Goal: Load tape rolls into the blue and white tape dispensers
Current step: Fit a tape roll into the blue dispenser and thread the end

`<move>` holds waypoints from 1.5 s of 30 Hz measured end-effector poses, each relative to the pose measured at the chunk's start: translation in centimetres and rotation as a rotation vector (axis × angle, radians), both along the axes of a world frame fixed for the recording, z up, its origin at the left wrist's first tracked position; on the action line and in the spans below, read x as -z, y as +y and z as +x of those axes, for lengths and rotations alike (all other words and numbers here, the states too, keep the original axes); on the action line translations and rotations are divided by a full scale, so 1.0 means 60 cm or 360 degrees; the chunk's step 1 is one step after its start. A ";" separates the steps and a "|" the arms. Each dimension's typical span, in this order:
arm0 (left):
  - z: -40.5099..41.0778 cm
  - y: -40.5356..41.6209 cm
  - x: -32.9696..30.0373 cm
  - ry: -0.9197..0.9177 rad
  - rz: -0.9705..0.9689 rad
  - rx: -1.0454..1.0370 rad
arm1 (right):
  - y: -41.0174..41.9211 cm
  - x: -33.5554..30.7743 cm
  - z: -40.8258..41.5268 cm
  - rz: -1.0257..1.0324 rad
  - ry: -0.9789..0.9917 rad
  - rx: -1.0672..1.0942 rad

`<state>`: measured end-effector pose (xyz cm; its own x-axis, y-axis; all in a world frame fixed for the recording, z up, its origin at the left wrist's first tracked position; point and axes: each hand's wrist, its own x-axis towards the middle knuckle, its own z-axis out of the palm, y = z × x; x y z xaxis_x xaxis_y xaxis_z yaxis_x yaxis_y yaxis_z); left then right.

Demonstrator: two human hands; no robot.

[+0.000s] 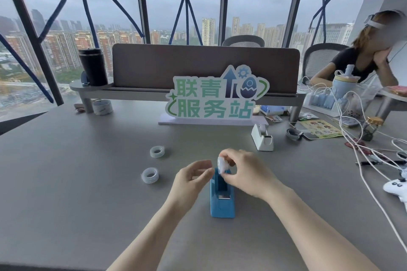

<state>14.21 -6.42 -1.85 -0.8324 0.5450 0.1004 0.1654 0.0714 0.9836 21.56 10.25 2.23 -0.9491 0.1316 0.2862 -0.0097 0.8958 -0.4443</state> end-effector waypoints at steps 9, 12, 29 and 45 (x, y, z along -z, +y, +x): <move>-0.004 -0.007 -0.043 -0.0001 0.0180 0.0163 | -0.020 -0.024 0.007 -0.0177 0.0113 -0.0168; -0.002 -0.019 -0.042 -0.0041 0.0220 0.0169 | -0.029 -0.019 0.005 -0.0304 0.0109 -0.0142; -0.041 -0.141 0.038 0.0758 -0.1034 -0.0264 | -0.089 0.018 -0.036 -0.0412 0.0081 -0.0063; -0.155 -0.161 0.032 0.0548 -0.1323 -0.0538 | -0.097 0.031 -0.040 -0.0394 0.0134 -0.0003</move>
<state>4.90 -16.09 -3.78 -0.9557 0.2884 0.0585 0.2783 0.8210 0.4985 19.17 4.46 0.39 -0.9236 0.2059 0.3235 -0.0574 0.7599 -0.6475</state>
